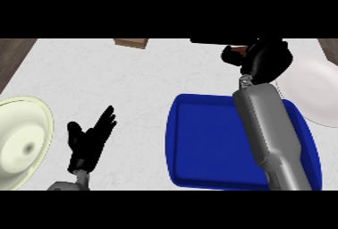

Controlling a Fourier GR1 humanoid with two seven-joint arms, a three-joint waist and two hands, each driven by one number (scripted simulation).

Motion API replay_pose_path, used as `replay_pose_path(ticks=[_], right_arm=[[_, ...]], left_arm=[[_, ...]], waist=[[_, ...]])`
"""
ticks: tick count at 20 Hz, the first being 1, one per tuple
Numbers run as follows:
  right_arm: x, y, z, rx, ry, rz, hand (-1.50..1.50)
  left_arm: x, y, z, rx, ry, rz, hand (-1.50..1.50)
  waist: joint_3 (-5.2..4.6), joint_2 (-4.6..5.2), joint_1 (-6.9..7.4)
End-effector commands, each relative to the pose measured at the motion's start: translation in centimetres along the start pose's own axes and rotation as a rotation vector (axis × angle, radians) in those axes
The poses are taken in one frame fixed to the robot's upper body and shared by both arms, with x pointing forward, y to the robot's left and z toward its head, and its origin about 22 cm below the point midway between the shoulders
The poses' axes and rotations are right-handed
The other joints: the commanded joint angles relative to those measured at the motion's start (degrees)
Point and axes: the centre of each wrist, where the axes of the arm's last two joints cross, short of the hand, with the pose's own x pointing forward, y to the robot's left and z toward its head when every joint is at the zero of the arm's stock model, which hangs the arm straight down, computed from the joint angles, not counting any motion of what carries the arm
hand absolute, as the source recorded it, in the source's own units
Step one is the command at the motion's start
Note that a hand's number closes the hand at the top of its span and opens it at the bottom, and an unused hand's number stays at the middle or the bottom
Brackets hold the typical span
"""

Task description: Pick the sweet potato from the tray and place it in the plate

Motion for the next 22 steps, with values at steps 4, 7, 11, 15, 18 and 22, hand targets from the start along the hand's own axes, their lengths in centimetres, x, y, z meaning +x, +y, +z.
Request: replay_pose_path(ticks=[4, 7, 11, 15, 18, 22], right_arm=[[0.0, 0.4, -2.5, -0.216, 0.250, -0.223, 1.50], [-2.7, 1.7, -3.1, -0.283, 0.268, -0.289, 1.50], [-5.8, 3.3, -5.0, -0.360, 0.283, -0.242, 1.50], [-11.7, 3.8, -8.1, -0.489, 0.304, -0.168, 1.50], [-12.4, 3.6, -10.2, -0.523, 0.323, -0.183, 1.50], [-16.3, 4.8, -11.1, -0.516, 0.346, -0.138, 1.50]], left_arm=[[-0.4, -0.1, -0.3, -0.013, 0.012, 0.008, 0.00], [-0.7, -0.7, 0.1, -0.002, 0.022, 0.004, 0.00], [-0.6, 0.9, -0.3, 0.027, 0.015, 0.002, 0.00], [-1.9, 1.0, 1.1, 0.023, 0.025, 0.006, 0.00], [0.2, 1.2, 0.0, 0.013, 0.010, 0.007, 0.00], [-0.1, 1.9, 0.0, 0.022, 0.001, -0.001, 0.00]], waist=[[-0.02, 0.09, 0.13], [0.09, -0.56, -0.97], [0.01, -0.68, -1.56], [0.05, -0.93, -1.66], [0.10, -0.84, -1.53], [0.12, -0.89, -1.69]])
